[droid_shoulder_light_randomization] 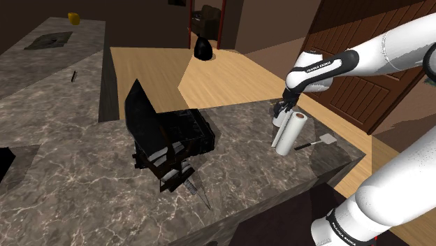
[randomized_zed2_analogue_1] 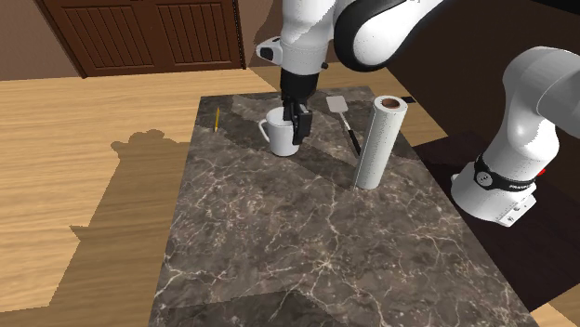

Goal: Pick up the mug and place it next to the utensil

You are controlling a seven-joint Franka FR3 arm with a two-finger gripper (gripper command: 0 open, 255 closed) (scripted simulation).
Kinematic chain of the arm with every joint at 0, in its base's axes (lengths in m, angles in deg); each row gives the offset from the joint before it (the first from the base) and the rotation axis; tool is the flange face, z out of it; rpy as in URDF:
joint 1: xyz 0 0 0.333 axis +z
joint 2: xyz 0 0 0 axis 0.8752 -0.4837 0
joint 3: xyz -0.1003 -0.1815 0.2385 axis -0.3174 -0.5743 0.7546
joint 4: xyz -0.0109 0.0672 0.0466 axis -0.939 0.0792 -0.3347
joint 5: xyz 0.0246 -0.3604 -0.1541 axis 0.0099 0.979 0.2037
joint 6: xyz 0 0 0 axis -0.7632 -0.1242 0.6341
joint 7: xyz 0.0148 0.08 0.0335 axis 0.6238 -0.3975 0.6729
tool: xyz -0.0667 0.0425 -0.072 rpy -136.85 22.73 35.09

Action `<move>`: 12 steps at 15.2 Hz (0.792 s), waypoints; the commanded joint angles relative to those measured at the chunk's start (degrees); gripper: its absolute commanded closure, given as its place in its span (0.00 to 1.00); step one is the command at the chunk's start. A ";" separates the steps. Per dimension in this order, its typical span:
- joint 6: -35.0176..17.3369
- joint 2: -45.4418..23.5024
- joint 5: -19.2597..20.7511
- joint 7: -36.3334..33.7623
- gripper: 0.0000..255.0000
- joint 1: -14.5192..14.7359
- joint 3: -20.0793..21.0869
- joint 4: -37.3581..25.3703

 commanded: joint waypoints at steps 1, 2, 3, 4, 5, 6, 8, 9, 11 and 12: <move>0.00 0.00 0.00 0.00 0.00 0.00 0.00 0.00; 1.92 1.40 0.33 -0.24 0.00 0.04 0.07 -0.54; 3.85 2.73 0.61 -0.46 0.00 0.07 0.15 -1.16; 5.79 3.98 0.85 -0.65 0.00 0.10 0.25 -1.86; 7.31 4.91 1.02 -0.78 0.00 0.13 0.34 -2.47; 7.31 4.91 1.02 -0.78 0.00 0.12 0.35 -2.47; 7.31 4.91 1.02 -0.78 0.00 0.12 0.35 -2.46; 7.31 4.91 1.02 -0.78 0.00 0.12 0.35 -2.46; 7.31 4.91 1.02 -0.78 0.00 0.12 0.35 -2.47; 7.31 4.91 1.02 -0.78 0.00 0.12 0.35 -2.47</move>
